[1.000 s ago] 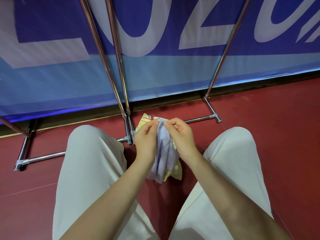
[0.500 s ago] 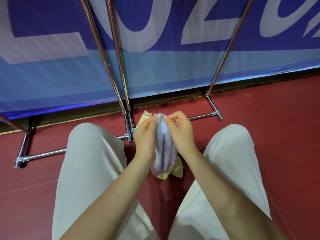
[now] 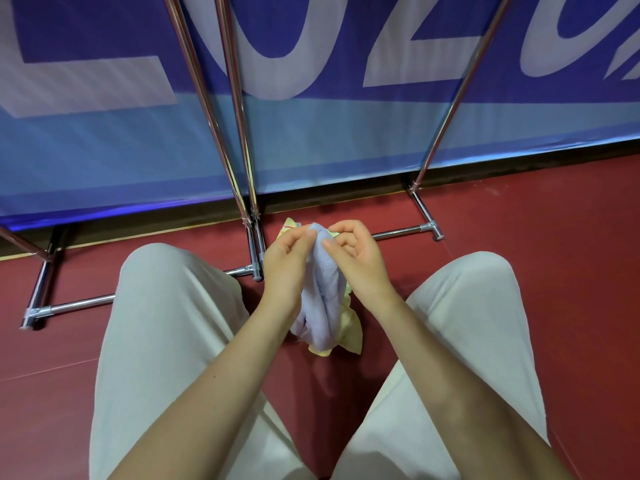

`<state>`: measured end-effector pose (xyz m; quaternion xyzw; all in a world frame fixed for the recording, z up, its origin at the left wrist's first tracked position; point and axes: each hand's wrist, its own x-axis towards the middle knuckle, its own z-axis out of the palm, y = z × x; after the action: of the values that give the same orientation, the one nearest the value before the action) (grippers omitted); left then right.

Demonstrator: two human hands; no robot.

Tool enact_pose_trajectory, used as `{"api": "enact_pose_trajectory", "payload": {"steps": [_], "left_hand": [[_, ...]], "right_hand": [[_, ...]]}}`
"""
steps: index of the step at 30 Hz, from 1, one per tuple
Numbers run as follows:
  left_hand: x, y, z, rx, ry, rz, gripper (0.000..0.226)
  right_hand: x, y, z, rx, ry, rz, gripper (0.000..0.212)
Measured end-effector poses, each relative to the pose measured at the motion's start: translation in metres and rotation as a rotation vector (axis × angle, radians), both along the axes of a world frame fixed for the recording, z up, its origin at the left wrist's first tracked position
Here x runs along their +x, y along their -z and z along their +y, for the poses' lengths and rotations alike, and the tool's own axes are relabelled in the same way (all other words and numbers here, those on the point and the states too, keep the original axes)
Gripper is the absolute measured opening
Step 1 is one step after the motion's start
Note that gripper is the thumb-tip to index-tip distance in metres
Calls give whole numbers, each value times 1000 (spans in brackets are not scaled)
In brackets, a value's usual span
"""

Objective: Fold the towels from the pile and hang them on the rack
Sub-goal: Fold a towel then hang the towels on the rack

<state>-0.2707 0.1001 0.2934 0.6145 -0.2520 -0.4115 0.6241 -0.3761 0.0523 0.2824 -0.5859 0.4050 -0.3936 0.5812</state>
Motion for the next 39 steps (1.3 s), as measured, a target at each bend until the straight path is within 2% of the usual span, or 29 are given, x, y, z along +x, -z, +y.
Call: {"api": "enact_pose_trajectory", "payload": {"steps": [3,6,8,13,16,20,25,29,31,35,39], "left_hand": [[8,-3,0,-45,40,-91,15],[14,-10,1,-96,93,-150,13],[18,-10,2,-139,132,-199,12],[21,-6,8,-217,177,-412,12],[22,-5,12,-214,166,-526,10],[28,-2,16,-104,252,-651,9],[30,3,19,54,347,-601,4],[32,4,21,176,384,-391,7],[32,2,21,140,299,-297,13],[36,-5,21,-12,45,-284,10],[49,-7,21,-79,-85,-247,13]], "right_hand": [[-6,4,2,-16,-92,64,22],[-14,9,4,-28,-173,182,11],[-19,12,8,-52,-206,248,19],[-27,19,17,-245,-147,397,26],[-31,19,25,-186,-138,369,23],[-36,19,33,-110,-82,316,20],[-41,15,31,-103,7,307,11],[-43,14,28,-85,33,295,13],[-44,14,27,-73,-10,304,18],[-45,26,25,-54,-212,441,35],[-48,44,23,-43,-289,634,32]]}}
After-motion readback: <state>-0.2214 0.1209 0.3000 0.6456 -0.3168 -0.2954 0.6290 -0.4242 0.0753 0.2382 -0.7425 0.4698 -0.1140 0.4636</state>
